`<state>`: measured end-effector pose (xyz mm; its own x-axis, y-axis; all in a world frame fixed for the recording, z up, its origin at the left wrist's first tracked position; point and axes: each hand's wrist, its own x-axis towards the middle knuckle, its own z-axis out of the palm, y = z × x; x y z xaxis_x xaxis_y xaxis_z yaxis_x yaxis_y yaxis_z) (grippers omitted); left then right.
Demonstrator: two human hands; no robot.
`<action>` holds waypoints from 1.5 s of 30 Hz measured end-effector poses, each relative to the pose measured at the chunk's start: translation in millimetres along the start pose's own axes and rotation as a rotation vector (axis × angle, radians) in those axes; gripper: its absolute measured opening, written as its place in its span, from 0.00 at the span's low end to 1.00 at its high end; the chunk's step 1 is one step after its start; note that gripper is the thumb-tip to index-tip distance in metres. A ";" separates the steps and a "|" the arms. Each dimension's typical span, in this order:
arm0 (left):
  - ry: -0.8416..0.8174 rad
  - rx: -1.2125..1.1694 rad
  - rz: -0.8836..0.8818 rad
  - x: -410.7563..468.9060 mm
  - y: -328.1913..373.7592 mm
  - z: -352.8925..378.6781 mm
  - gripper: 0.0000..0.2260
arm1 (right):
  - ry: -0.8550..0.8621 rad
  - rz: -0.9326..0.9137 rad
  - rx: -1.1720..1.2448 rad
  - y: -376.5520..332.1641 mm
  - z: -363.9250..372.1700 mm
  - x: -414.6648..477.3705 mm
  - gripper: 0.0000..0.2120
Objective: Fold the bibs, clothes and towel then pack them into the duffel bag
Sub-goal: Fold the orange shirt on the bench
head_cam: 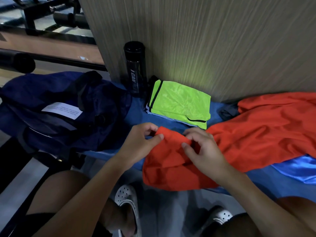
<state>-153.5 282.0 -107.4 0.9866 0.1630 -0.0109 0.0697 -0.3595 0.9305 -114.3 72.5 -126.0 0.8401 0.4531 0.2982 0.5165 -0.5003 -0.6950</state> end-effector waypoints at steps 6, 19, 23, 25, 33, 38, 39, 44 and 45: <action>0.026 -0.048 -0.034 3.3 -3.4 -1.9 0.05 | -0.174 0.014 0.155 -9.8 -3.9 -7.6 0.06; -0.161 0.367 -0.140 11.2 -28.7 2.9 0.06 | -0.337 -0.091 0.052 -10.5 -14.4 -16.4 0.05; -0.080 0.327 -0.038 11.4 -24.5 3.4 0.09 | -0.319 -0.082 0.079 -15.4 -13.2 -15.7 0.05; 0.003 0.249 0.046 12.2 -17.7 4.4 0.10 | -0.291 -0.069 0.087 -16.7 -14.2 -15.6 0.04; 0.053 -0.010 0.003 9.2 -6.4 -1.7 0.08 | -0.323 -0.023 0.171 -17.8 -12.0 -16.1 0.06; 0.007 0.132 -0.109 14.2 -13.7 1.5 0.14 | -0.359 -0.062 0.109 -20.1 -14.1 -14.8 0.08; -0.016 0.181 -0.133 15.1 -18.4 2.4 0.18 | -0.372 -0.075 0.094 -21.8 -14.1 -14.8 0.09; 0.027 0.275 -0.096 16.9 -28.8 2.4 0.15 | -0.364 -0.089 0.118 -28.5 -16.9 -14.0 0.08; 0.056 0.259 -0.046 17.5 -24.3 1.0 0.12 | -0.355 -0.084 0.133 -30.5 -18.5 -12.3 0.07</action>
<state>-137.8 292.7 -130.6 0.9722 0.2329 -0.0240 0.1570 -0.5723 0.8048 -137.3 68.5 -96.4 0.6737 0.7276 0.1290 0.5358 -0.3608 -0.7634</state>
